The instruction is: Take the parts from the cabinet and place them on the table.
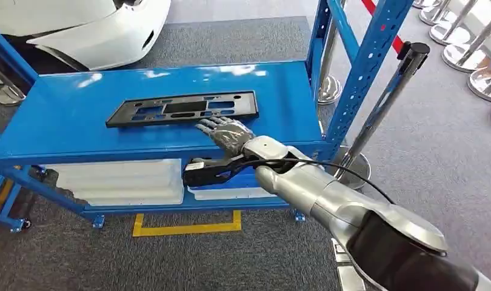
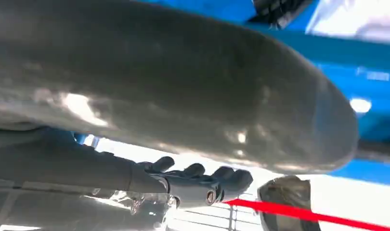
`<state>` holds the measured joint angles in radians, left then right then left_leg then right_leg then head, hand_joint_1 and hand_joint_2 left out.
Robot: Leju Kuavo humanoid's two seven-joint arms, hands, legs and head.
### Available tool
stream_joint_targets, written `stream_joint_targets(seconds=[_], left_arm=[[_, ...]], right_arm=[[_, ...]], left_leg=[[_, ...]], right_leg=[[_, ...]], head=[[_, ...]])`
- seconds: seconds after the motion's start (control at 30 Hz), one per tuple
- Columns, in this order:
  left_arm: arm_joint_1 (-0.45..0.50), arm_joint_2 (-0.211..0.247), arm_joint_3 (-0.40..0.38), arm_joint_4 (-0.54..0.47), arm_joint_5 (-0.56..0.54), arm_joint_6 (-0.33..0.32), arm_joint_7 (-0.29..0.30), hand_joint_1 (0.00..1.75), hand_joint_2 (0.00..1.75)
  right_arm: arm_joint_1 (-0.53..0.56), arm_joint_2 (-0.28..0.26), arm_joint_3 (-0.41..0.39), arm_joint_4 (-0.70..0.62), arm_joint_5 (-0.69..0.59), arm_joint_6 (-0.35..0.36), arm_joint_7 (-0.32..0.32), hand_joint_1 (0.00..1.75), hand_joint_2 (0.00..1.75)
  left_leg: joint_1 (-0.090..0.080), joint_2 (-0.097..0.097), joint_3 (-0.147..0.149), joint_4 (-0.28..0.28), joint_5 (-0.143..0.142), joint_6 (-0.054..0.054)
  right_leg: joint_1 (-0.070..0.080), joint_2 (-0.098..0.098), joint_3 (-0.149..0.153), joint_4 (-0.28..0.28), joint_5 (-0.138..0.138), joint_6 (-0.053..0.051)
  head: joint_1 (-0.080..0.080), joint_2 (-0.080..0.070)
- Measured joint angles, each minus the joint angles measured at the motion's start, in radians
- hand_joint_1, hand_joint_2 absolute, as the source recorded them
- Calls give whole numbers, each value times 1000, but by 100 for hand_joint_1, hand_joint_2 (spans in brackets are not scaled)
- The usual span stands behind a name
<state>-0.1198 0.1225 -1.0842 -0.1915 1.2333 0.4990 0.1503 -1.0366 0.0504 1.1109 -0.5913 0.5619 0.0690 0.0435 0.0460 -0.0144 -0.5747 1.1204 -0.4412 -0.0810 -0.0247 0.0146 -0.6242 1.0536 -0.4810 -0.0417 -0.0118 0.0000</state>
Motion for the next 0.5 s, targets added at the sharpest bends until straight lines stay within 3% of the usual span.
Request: stream_joint_targets(seconds=[0.07, 0.1, 0.13, 0.17, 0.23, 0.27, 0.3, 0.33, 0.37, 0.43, 0.47, 0.5], left_arm=[[-2, 0, 0, 0, 0, 0, 0, 0, 0], [-1, 0, 0, 0, 0, -1, 0, 0, 0], [3, 0, 0, 0, 1, -1, 0, 0, 0], [5, 0, 0, 0, 0, -1, 0, 0, 0], [5, 0, 0, 0, 0, -1, 0, 0, 0], [5, 1, 0, 1, 0, -1, 0, 0, 0], [5, 2, 0, 3, 0, -1, 0, 0, 0], [2, 2, 0, 3, 0, -1, 0, 0, 0], [1, 2, 0, 3, 0, -2, 0, 0, 0], [1, 2, 0, 3, 0, -2, -3, 0, 0], [4, 2, 0, 3, 1, -2, -3, 0, 0], [6, 2, 0, 3, 2, -2, -3, 0, 0]], right_arm=[[5, -1, 0, 0, 0, 0, 0, 0, 0], [8, -2, 0, 0, 0, 0, 0, 0, 0], [11, -2, 0, 0, 0, 0, 0, 0, 0], [11, -3, 0, 0, 0, 0, 0, 0, 0], [9, -2, 0, 0, 0, 0, 0, 0, 0], [10, -3, 0, 1, 0, 0, 0, 0, 0], [9, -5, 0, 2, 0, 0, 0, 0, 0], [9, -5, 0, 2, 0, 1, 0, 0, 0], [9, -5, 0, 2, 0, 1, 1, 0, 0], [8, -6, 0, 2, 0, 0, 1, 0, 0], [6, -7, 0, 2, 0, 0, 1, 0, 0], [3, -7, 0, 2, 0, 0, 1, 0, 0]], left_leg=[[-7, 7, -119, 186, -53, 1], [-9, 7, -156, 231, -55, 4], [-12, 7, -186, 240, -25, 11], [-17, 7, -183, 200, 26, 20], [-32, 8, -138, 27, 161, 45], [-42, 13, -119, -21, 178, 62], [-50, 19, -111, -29, 169, 66], [-54, 21, -88, -55, 153, 77], [-54, 22, -82, -77, 140, 81], [-44, 18, -56, -109, 132, 84], [-42, 14, -37, -120, 131, 84], [-42, 12, -27, -128, 127, 89]], right_leg=[[7, -6, 17, 0, -19, -7], [10, -7, 25, 0, -26, -9], [14, -7, 41, 0, -38, -10], [17, -7, 56, -1, -49, -11], [21, -9, 91, -3, -72, -11], [20, -12, 104, -10, -83, -10], [27, -13, 112, -16, -88, -3], [21, -16, 114, -24, -86, 1], [22, -21, 119, -27, -81, 4], [23, -23, 109, -4, -65, 20], [22, -19, 93, 35, -59, 23], [21, -17, 60, 90, -70, 27]], head=[[-16, 0], [-22, 0], [-27, 0], [-29, 0], [-36, 0], [-37, 0], [-35, 0], [-39, 0], [-41, 0], [-35, 0], [-30, 0], [-22, 0]])
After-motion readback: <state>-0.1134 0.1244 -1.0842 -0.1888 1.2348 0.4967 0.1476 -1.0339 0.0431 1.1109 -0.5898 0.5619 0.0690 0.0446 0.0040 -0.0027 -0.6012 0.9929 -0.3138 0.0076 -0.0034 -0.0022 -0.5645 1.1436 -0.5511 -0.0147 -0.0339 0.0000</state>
